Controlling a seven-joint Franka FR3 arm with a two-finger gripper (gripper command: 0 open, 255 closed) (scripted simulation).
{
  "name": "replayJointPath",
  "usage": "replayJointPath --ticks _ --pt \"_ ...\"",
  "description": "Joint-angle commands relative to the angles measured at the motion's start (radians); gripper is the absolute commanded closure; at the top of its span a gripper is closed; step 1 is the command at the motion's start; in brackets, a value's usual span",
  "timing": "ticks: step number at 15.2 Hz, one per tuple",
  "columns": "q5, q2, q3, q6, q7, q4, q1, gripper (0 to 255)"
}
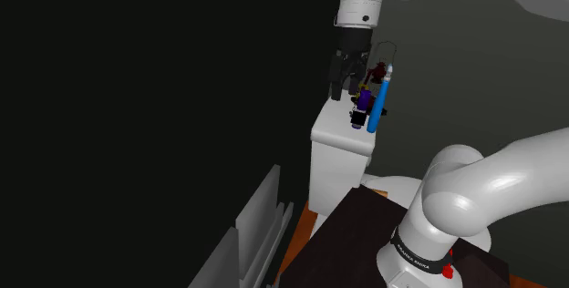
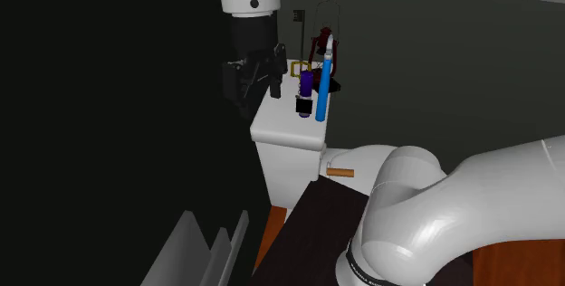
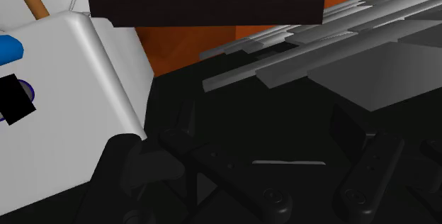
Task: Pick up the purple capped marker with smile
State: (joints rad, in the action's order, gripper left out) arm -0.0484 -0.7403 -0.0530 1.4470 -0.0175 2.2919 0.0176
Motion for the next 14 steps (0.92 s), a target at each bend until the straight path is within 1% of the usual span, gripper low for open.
replayJointPath --ticks 1,8,14 --pt "0.0 0.0 0.0 0.0 0.0 0.0 0.0 0" --pt "0.135 0.072 -0.133 0.039 0.178 -0.008 -0.043 0" --pt "0.233 0.175 -0.246 0.09 0.326 -0.056 -0.074 0"
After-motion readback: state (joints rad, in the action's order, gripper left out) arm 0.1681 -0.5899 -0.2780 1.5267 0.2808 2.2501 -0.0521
